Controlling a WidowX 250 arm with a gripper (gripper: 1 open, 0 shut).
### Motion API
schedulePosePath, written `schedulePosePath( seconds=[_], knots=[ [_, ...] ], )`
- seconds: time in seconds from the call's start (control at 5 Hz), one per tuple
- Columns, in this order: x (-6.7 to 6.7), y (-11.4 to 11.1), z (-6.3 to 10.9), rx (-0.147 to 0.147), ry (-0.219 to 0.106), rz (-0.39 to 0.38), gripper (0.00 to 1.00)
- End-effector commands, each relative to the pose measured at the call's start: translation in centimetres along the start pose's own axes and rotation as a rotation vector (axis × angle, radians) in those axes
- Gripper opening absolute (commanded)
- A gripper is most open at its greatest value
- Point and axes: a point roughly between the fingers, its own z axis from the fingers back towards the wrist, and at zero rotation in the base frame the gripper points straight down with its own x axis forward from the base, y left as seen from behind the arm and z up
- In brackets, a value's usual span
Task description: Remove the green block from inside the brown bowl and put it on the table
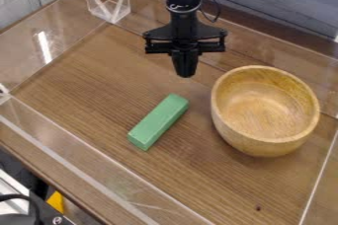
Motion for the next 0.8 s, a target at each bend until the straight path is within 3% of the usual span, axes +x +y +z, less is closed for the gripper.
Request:
schedulePosePath(
  seconds=[0.0,0.4,0.6],
  knots=[
    [2.0,-0.2,0.9,-0.012,-0.050,0.038,0.00],
    [3.5,1.5,-0.3,0.003,-0.053,0.113,0.00],
    [3.1,1.3,0.1,-0.001,-0.045,0.064,0.00]
  ],
)
